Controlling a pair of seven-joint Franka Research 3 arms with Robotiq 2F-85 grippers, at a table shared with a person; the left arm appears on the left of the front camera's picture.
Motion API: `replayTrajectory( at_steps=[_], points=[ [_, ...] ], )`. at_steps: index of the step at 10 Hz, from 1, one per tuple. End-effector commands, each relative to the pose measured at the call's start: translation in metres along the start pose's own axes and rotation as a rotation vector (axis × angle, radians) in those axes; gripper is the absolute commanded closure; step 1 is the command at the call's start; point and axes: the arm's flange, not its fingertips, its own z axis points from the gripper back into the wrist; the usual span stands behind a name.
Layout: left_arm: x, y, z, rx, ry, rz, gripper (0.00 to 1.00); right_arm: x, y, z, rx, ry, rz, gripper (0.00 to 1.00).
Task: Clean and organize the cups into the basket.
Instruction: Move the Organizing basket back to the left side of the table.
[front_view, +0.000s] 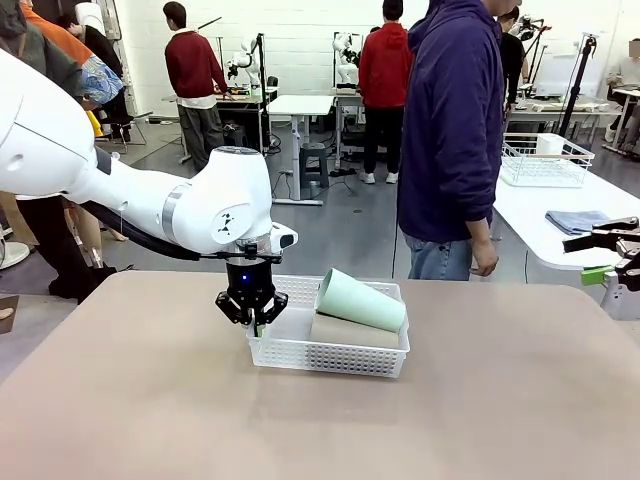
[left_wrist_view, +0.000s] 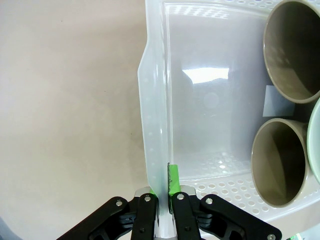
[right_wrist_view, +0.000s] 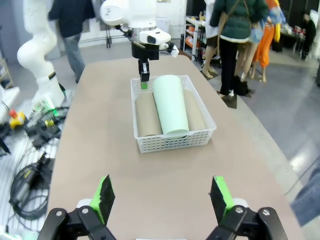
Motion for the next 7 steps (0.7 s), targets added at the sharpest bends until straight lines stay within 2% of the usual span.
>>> replayTrajectory(
  at_steps=[1, 4, 5, 6, 7],
  points=[
    [0.001, 0.000, 0.002, -0.002, -0.006, -0.001, 1.00, -0.021, -0.010, 0.027, 0.012, -0.095, -0.330, 0.00],
    [0.001, 0.000, 0.002, -0.002, -0.006, -0.001, 1.00, -0.051, -0.008, 0.074, 0.074, -0.209, -0.739, 0.00],
    [0.001, 0.000, 0.002, -0.002, -0.006, -0.001, 1.00, -0.061, -0.002, 0.091, 0.115, -0.217, -0.832, 0.00],
    [0.001, 0.000, 0.002, -0.002, -0.006, -0.001, 1.00, -0.072, 0.007, 0.112, 0.066, -0.221, -0.896, 0.00],
    [0.001, 0.000, 0.002, -0.002, -0.006, -0.001, 1.00, -0.083, 0.017, 0.127, 0.081, -0.185, -0.964, 0.00]
  ],
)
